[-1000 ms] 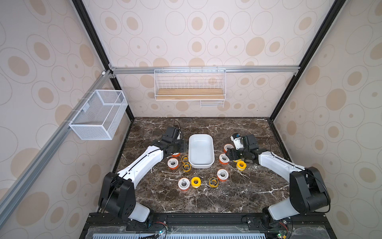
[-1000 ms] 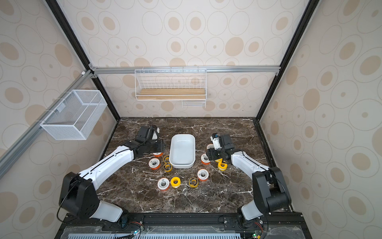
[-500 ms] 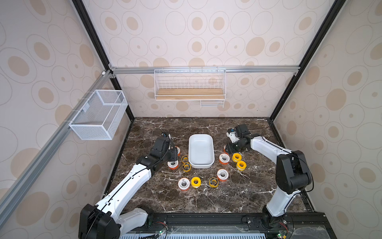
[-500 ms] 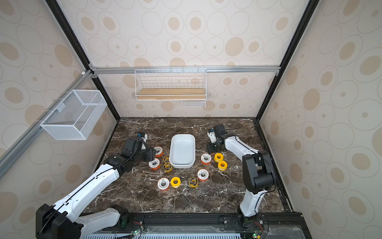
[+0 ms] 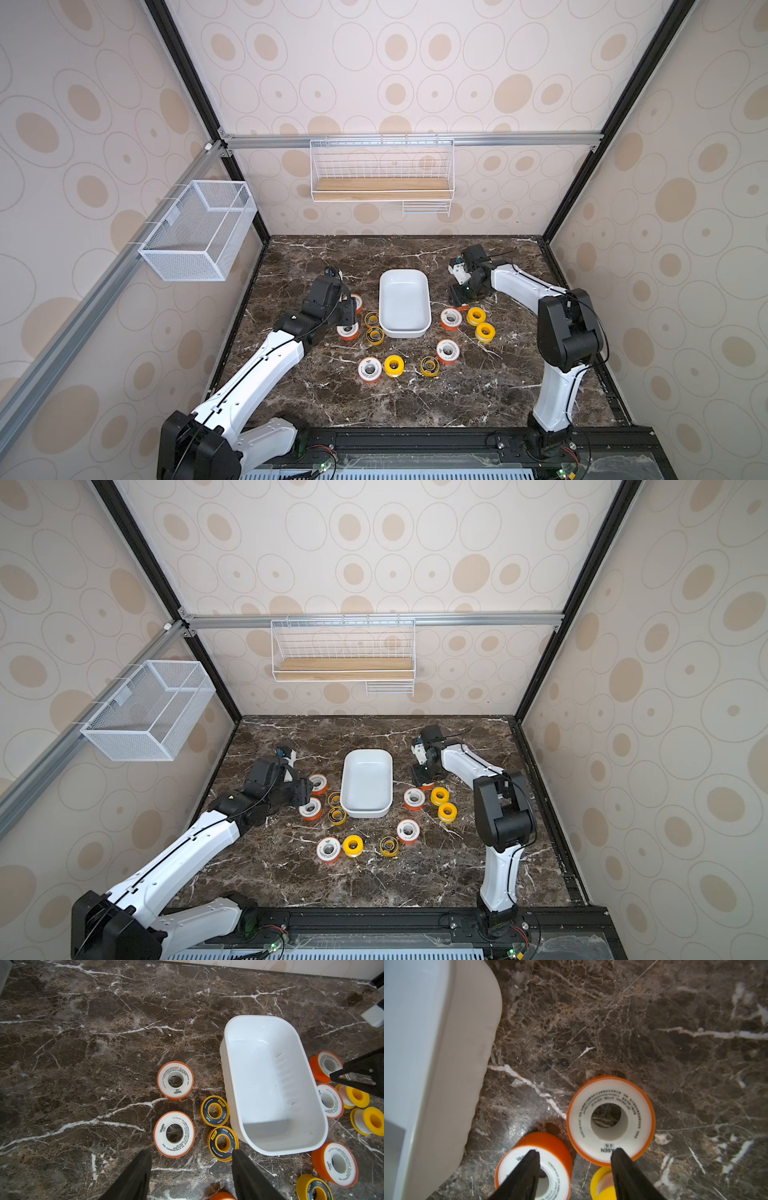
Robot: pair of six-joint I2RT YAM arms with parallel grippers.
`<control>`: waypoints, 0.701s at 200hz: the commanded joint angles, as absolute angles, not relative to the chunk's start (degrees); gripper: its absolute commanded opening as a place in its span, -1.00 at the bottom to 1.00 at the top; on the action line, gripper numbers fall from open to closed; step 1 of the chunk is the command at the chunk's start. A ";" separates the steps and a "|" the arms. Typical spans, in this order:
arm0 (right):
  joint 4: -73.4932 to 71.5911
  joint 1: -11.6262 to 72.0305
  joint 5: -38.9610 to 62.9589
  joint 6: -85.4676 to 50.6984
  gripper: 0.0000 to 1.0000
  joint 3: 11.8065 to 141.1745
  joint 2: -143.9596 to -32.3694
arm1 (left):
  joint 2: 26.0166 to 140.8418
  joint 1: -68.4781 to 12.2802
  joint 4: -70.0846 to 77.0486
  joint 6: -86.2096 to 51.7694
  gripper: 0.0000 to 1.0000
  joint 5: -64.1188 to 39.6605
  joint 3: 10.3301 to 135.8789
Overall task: Put the sealing tape into the storage box
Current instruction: Pick up the sealing tape at the center of the board.
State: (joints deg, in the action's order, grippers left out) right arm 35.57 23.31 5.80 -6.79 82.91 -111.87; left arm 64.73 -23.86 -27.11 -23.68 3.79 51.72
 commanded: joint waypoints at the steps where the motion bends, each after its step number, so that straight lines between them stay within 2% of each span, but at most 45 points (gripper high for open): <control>1: 37.86 24.03 3.97 -6.24 0.16 85.10 -113.86 | 64.97 -23.75 -27.60 -22.42 0.31 4.32 52.03; 81: 39.02 24.37 2.49 -6.50 0.08 89.34 -119.20 | 65.18 -23.65 -27.69 -22.24 0.32 4.69 52.03; 140: 39.20 24.57 2.94 -6.23 -0.07 90.35 -121.23 | 65.43 -23.65 -27.77 -22.25 0.32 4.75 52.03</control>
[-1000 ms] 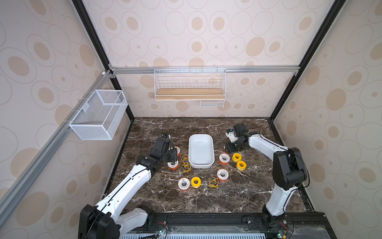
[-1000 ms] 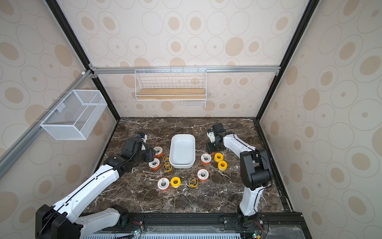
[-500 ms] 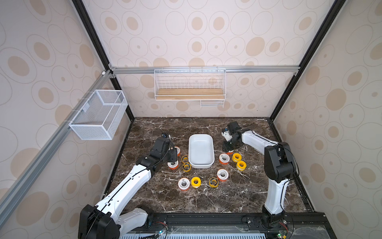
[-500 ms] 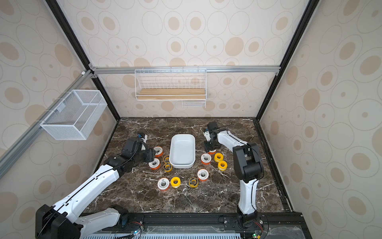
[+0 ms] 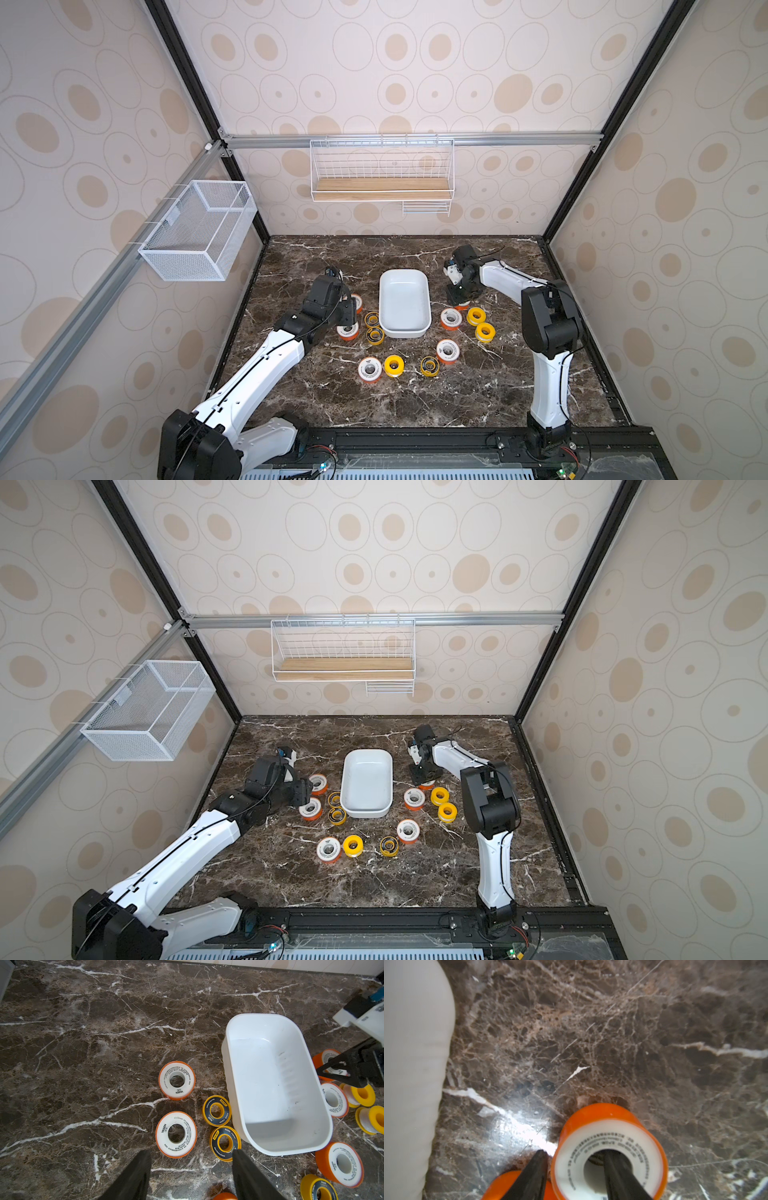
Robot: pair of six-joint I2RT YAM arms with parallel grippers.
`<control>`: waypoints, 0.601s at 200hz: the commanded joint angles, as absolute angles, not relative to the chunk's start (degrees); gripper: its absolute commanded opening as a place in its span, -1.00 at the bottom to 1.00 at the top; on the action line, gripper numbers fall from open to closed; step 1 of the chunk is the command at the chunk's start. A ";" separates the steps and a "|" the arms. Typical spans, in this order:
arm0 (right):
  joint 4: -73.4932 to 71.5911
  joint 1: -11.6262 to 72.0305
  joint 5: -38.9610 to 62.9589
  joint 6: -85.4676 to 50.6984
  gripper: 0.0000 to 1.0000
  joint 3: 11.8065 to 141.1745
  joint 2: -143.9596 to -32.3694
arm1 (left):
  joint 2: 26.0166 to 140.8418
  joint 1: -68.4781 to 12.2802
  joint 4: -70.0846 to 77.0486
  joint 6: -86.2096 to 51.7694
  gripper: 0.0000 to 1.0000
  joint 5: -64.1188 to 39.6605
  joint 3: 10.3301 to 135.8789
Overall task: Put the sealing tape into the storage box
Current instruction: Pick up the sealing tape at the center of the board.
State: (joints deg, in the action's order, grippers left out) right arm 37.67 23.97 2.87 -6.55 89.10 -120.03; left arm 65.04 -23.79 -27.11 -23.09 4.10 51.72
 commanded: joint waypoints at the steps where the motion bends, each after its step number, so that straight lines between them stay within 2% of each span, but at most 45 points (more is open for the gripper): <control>1: 39.20 24.59 2.97 -6.24 -0.07 90.35 -121.22 | 65.41 -23.64 -27.77 -22.24 0.32 4.75 52.03; 47: 39.53 24.55 3.49 -6.44 -0.29 90.73 -121.22 | 65.27 -23.66 -27.95 -22.17 0.32 4.95 52.04; 120: 33.09 22.31 12.41 -9.13 -0.32 84.82 -110.40 | 65.18 -23.69 -28.15 -22.06 0.32 5.16 52.25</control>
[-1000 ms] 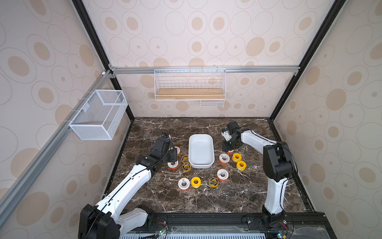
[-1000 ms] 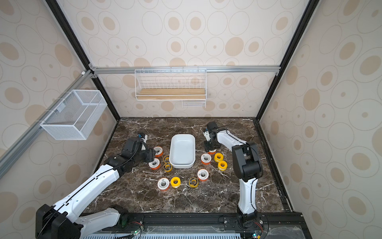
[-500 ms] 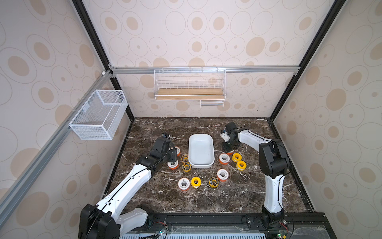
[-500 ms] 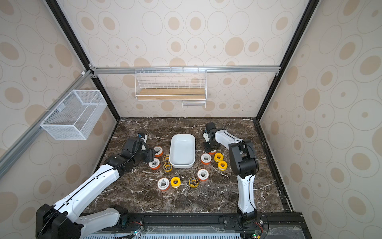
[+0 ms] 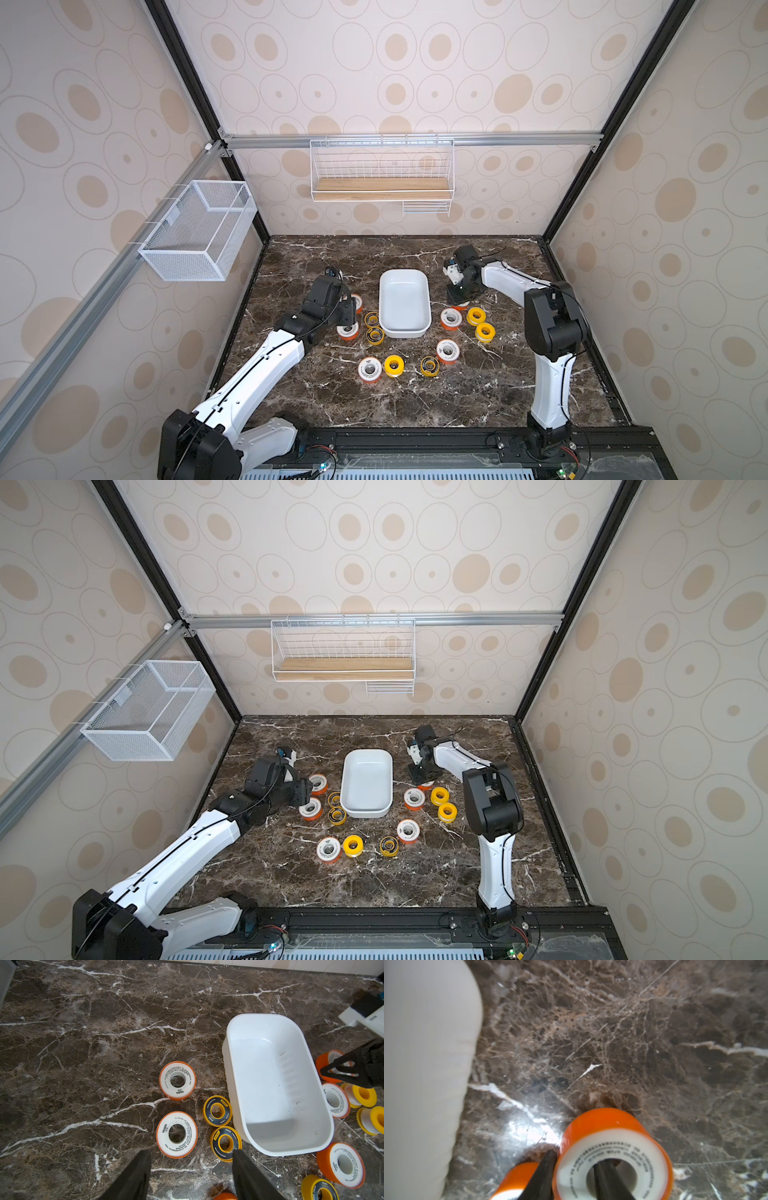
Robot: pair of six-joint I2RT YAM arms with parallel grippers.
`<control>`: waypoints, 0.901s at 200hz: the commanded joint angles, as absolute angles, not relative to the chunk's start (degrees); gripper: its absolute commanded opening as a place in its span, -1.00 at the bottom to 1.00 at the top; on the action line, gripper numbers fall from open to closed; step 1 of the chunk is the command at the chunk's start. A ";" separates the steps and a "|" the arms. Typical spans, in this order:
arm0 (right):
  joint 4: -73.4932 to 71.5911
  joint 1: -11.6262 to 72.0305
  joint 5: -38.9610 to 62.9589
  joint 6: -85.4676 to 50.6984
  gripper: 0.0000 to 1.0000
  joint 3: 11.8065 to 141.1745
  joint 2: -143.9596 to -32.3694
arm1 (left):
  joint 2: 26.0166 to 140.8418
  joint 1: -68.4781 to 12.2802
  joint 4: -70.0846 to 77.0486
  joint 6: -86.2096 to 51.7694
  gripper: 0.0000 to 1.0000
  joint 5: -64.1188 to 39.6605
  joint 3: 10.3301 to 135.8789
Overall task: Put the sealing tape into the storage box
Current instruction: Pick up the sealing tape at the center of the board.
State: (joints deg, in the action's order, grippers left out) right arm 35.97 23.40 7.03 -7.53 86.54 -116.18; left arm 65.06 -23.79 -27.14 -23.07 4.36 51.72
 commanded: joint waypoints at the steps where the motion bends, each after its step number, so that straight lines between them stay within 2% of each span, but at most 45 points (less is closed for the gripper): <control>1: 32.94 22.27 12.62 -9.18 -0.32 84.77 -110.26 | 65.20 -23.67 -28.18 -22.06 0.32 5.17 52.27; 83: 24.03 22.32 31.53 -9.27 -0.32 82.13 -102.97 | 65.19 -23.65 -28.13 -22.06 0.32 4.81 52.38; 144: 25.30 26.86 34.01 -4.91 -0.32 86.34 -106.05 | 65.04 -23.68 -28.13 -22.06 0.32 4.81 52.31; 180: 27.87 29.54 31.50 -2.92 -0.32 89.90 -109.38 | 65.18 -23.65 -28.12 -22.07 0.32 4.67 52.21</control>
